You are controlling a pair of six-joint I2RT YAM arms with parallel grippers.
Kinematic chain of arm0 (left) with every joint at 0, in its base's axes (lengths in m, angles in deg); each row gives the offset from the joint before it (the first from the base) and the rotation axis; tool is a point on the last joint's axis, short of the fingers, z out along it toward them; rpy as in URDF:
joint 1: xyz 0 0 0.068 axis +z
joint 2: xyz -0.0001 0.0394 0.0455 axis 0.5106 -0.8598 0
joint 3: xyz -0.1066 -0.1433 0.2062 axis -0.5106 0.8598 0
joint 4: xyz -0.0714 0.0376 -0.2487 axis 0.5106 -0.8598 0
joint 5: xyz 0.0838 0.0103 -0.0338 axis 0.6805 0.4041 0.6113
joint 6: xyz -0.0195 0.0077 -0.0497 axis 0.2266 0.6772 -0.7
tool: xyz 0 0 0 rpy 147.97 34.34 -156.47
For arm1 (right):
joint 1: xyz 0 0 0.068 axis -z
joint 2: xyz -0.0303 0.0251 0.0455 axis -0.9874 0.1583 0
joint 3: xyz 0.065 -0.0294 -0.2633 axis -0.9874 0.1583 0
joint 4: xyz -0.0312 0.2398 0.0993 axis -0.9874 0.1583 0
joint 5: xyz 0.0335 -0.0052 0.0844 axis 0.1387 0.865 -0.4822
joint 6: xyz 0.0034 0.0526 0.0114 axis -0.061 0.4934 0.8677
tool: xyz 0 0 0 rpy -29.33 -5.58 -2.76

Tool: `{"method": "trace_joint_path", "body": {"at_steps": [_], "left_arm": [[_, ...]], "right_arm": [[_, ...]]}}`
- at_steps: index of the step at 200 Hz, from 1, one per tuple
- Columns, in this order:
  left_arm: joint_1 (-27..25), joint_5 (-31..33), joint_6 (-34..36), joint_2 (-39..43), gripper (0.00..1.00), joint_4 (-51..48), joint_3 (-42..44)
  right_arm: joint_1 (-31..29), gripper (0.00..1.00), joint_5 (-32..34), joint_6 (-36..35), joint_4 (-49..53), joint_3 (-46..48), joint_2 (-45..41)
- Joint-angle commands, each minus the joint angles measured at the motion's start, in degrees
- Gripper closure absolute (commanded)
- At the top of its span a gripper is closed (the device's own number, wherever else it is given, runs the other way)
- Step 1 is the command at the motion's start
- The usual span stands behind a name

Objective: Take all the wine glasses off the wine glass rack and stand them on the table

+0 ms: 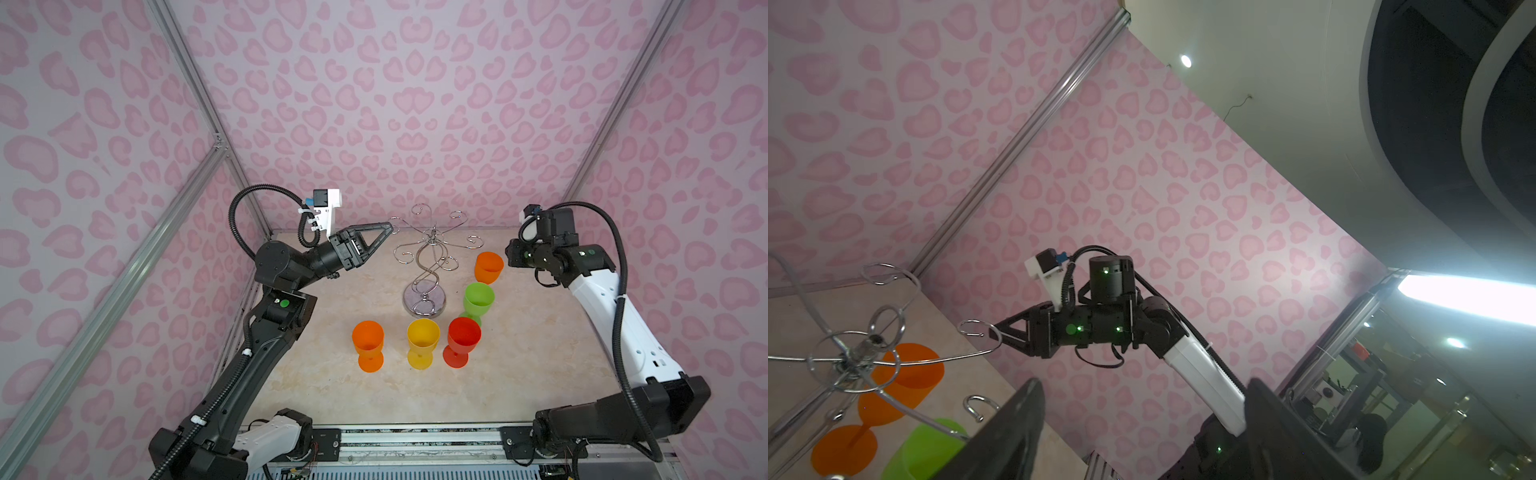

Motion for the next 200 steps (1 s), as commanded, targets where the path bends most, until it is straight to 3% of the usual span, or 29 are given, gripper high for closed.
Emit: {"method": "trace_joint_path", "body": {"at_steps": [1,25,50,63,70,80,115,134,171,200], "left_arm": [[3.53,1.27,5.32,2.14,0.2,-5.57,0.56],[8.08,6.36,14.74,5.2,0.16,-16.43,0.13],[10.53,17.49,26.72,8.04,0.13,-31.18,-1.24],[10.78,25.26,31.88,9.42,0.12,-35.94,-1.32],[10.84,29.79,34.12,10.12,0.12,-37.53,-0.84],[10.8,36.11,37.2,11.23,0.12,-38.52,0.42],[10.8,59.59,43.28,14.87,0.11,-34.72,9.75],[10.87,69.09,45.43,14.99,0.11,-31.32,15.07],[10.8,75.17,50.18,11.61,0.11,-19.23,25.18],[10.84,76.02,55.0,6.78,0.1,-8.28,31.91]], "right_arm": [[1.61,0.58,2.54,0.24,-4.1,3.02,-4.3],[3.15,0.5,4.53,-0.9,-6.17,7.1,-9.5],[4.03,0.4,7.32,-2.39,-9.88,12.83,-15.02],[4.1,0.3,8.81,-3.07,-12.56,16.05,-17.85],[4.16,0.15,9.69,-3.41,-14.05,17.79,-19.37],[4.12,0.03,10.88,-3.88,-16.12,20.19,-21.24],[4.12,0.02,14.97,-4.94,-22.04,27.42,-25.5],[4.16,0.02,16.08,-5.02,-26.86,32.23,-27.62],[3.84,0.02,15.48,-2.81,-38.02,42.67,-31.44],[1.62,0.02,16.64,-3.28,-46.02,49.16,-32.43]]}}
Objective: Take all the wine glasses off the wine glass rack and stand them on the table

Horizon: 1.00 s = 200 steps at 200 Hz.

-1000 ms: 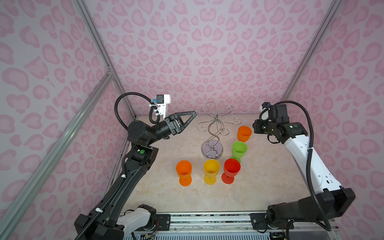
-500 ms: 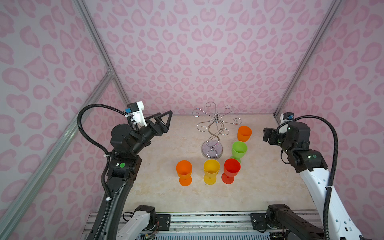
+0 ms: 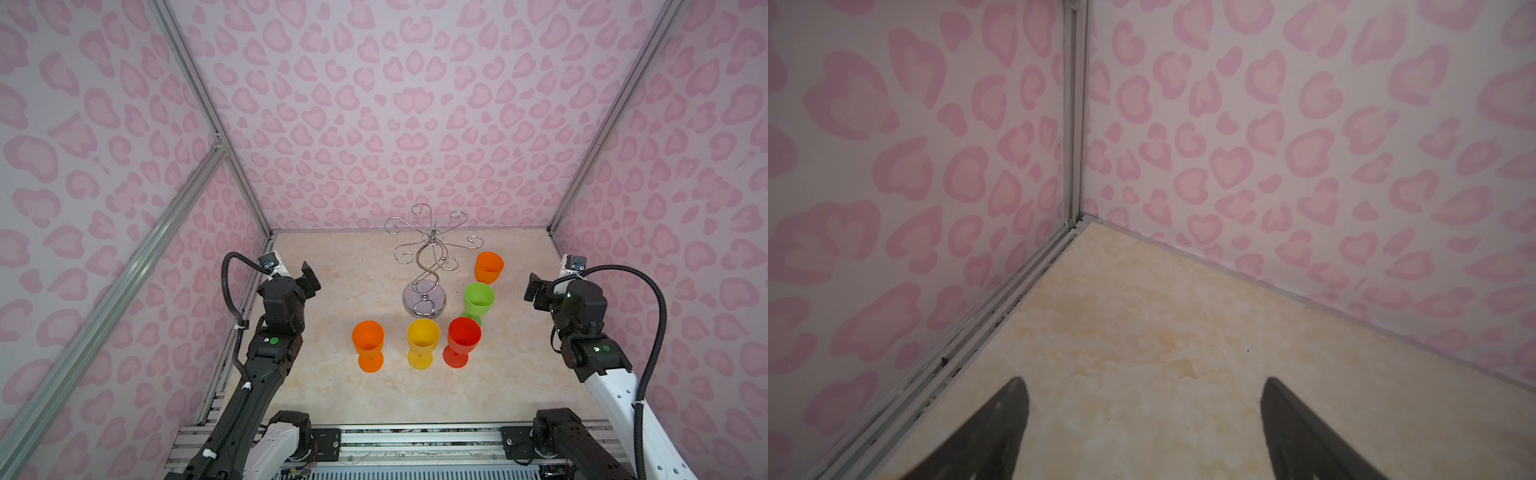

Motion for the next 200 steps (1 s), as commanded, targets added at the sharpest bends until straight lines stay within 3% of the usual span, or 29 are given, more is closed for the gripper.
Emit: {"method": "trace_joint_path", "body": {"at_steps": [1,32,73,122,161,200], "left_arm": [[0.08,4.27,5.74,-3.04,0.1,13.95,3.97],[0.56,4.49,6.78,-11.72,0.09,22.32,8.47],[1.86,-0.1,8.2,-18.93,0.09,27.89,10.4],[4.12,-4.19,10.75,-22.82,0.1,27.39,9.42],[5.14,-4.09,9.52,-28.67,0.06,41.08,14.85],[5.93,-5.12,8.81,-28.26,0.03,40.5,15.09]], "right_arm": [[-1.47,0.02,1.47,0.05,-10.7,3.51,-0.25],[-3.2,0.02,4.48,-1.43,-15.3,5.45,3.04],[-3.84,0.02,7.29,-2.06,-19.01,7.17,6.19],[-3.84,0.02,8.32,-1.89,-22.41,9.36,10.18],[-3.84,0.02,8.84,-2.8,-30.16,12.7,14.25],[-3.84,0.02,9.4,-6.31,-39.23,15.94,21.45]]}}
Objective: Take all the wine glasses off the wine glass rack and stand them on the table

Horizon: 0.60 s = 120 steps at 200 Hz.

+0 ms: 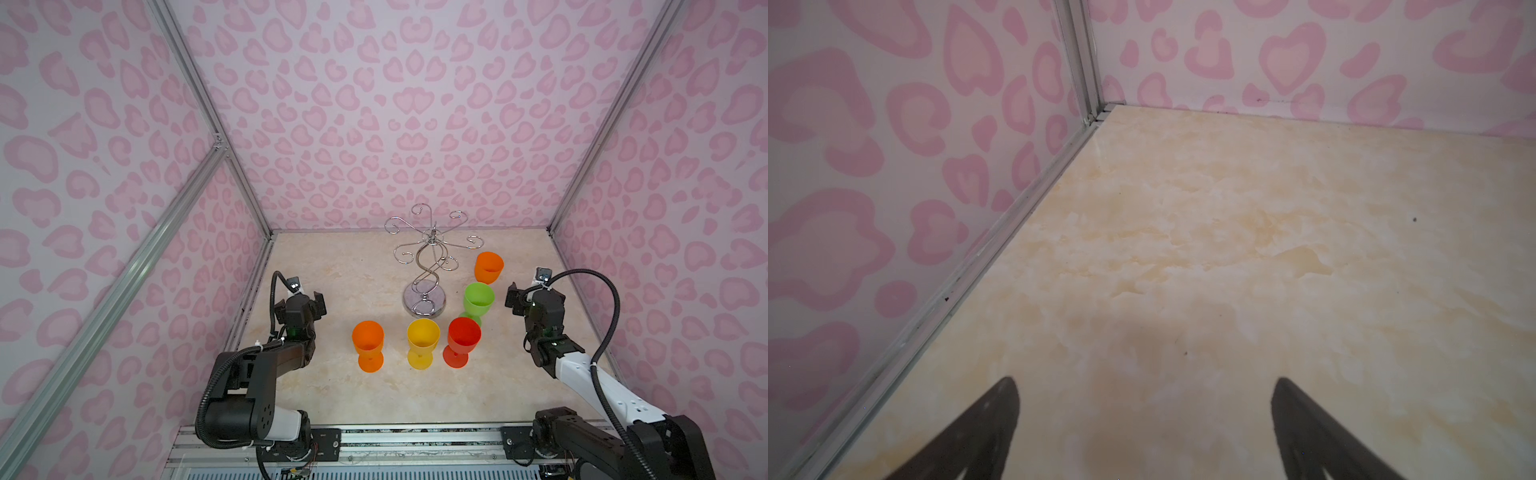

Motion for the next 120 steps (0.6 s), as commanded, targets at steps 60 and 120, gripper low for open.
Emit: {"method": "trace_joint_path", "body": {"at_steps": [60,120], "left_arm": [[0.05,-0.92,-0.76,-0.34,0.02,6.38,0.65],[0.51,-1.89,-0.97,-1.89,0.03,16.11,5.46]], "right_arm": [[0.03,0.02,3.27,-6.34,-28.94,4.65,18.74],[2.94,0.02,0.67,-3.48,-33.54,4.39,24.74]]}}
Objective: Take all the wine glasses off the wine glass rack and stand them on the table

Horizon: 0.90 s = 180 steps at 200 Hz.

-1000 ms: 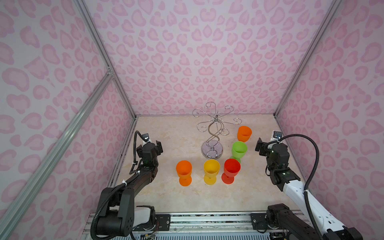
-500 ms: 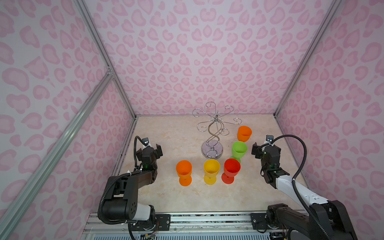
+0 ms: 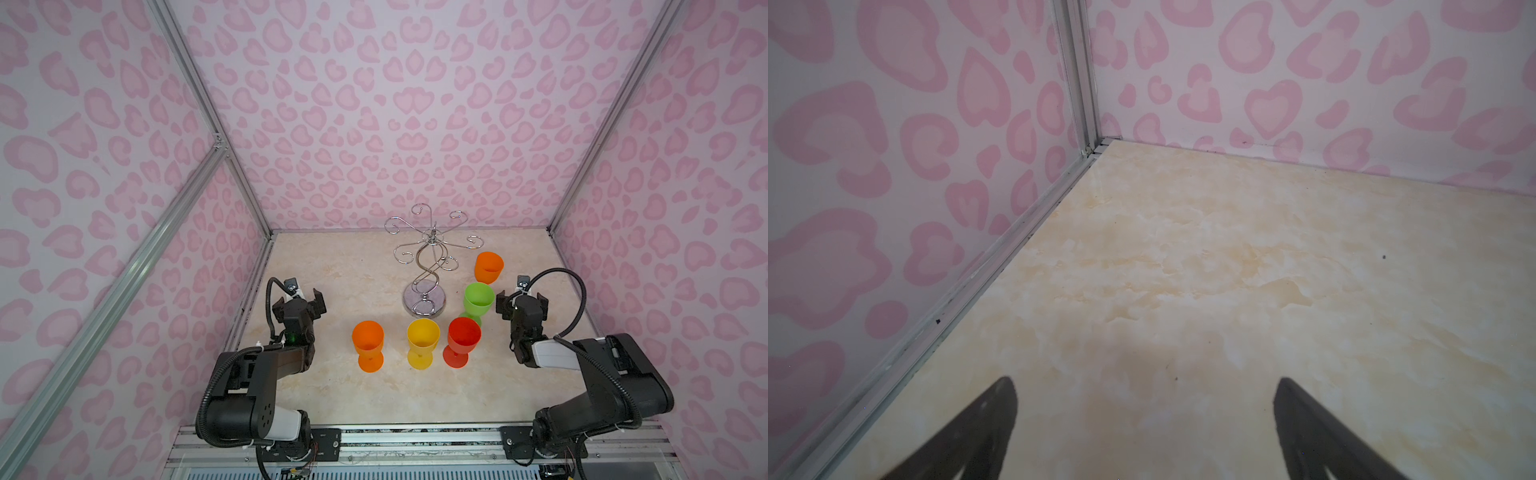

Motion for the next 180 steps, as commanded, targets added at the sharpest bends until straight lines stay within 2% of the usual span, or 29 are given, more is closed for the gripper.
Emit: {"method": "trace_joint_path", "body": {"at_steps": [1,17,32,50,68,83,98,180], "left_arm": [[0.27,-0.55,-0.33,-0.66,0.03,6.77,0.92],[0.27,-0.61,-0.34,-0.44,0.03,5.9,0.75],[0.32,-0.72,-0.37,-0.27,0.03,5.67,0.73],[0.35,-0.65,-0.3,-0.24,0.03,5.93,0.85],[0.35,-0.6,-0.28,-0.26,0.03,6.19,0.94],[0.31,-0.65,-0.28,-0.27,0.03,6.17,0.95],[0.32,-0.72,-0.28,-0.27,0.03,6.13,0.86],[0.27,-0.68,-0.19,-0.3,0.03,6.09,0.79]], "right_arm": [[1.49,0.02,-1.57,2.09,-6.02,0.85,0.7],[3.36,0.02,-4.31,3.95,-6.52,1.85,0.93],[3.85,0.02,-4.88,3.65,-14.57,4.19,3.49],[3.86,0.02,-4.99,4.39,-7.68,2.46,1.65],[3.84,0.02,-4.91,3.74,-13.32,3.73,3.49],[3.8,0.02,-4.94,4.28,-9.78,2.98,2.32],[3.77,0.02,-4.82,3.79,-13.0,3.65,3.3],[3.77,0.02,-4.86,4.01,-12.22,3.57,2.98]]}}
